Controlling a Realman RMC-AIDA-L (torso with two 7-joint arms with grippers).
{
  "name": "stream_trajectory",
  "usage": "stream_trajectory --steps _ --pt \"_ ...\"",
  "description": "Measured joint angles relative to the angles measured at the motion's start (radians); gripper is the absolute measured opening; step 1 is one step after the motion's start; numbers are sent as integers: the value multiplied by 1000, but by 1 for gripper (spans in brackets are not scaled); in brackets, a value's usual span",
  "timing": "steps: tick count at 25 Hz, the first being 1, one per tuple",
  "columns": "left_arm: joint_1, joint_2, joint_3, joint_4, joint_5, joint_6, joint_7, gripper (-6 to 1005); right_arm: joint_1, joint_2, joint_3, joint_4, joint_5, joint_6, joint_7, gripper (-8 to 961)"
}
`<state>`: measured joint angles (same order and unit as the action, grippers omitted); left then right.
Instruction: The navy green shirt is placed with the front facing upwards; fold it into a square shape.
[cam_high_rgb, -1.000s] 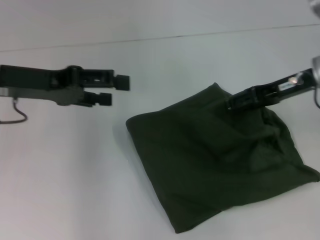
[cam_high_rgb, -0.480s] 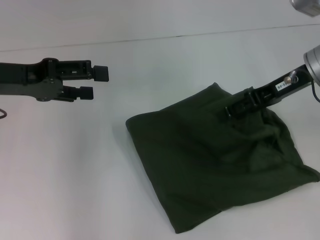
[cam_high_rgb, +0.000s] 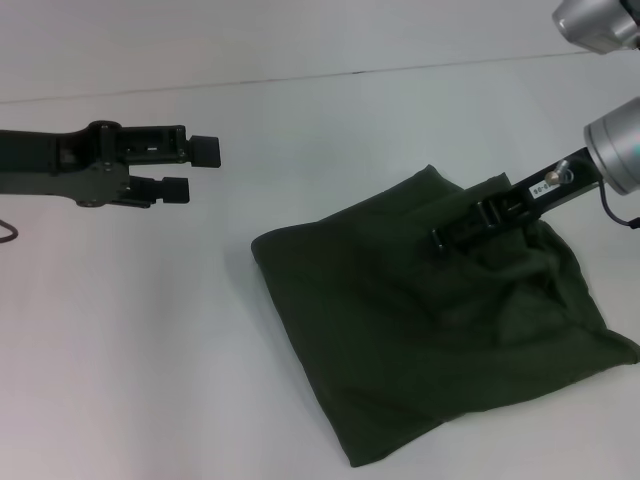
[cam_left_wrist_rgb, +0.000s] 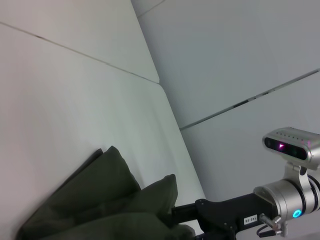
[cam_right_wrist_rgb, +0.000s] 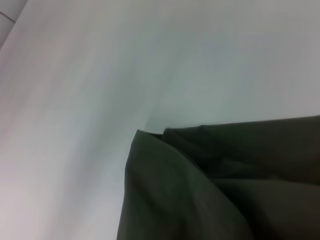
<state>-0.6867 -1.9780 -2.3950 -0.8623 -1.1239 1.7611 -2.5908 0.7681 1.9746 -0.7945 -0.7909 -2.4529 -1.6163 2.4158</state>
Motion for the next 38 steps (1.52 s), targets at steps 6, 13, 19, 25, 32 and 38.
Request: stream_trajectory --steps 6,13,19,25,32,38 --pt "4 -1 3 2 2 -3 2 966 2 2 -7 1 3 20 4 731" --pt "5 -3 6 14 12 -13 8 966 7 17 -8 17 4 26 7 727" --pt "4 0 7 26 12 -16 15 966 11 10 -5 9 1 20 20 588" --pt "5 0 7 28 12 -17 21 965 11 6 -1 -96 3 -24 64 255" --pt "4 -1 7 29 12 -17 22 965 17 13 -8 -123 -18 -53 85 52" --pt "4 -1 7 28 12 -18 23 965 9 2 0 -115 -25 -52 113 40"
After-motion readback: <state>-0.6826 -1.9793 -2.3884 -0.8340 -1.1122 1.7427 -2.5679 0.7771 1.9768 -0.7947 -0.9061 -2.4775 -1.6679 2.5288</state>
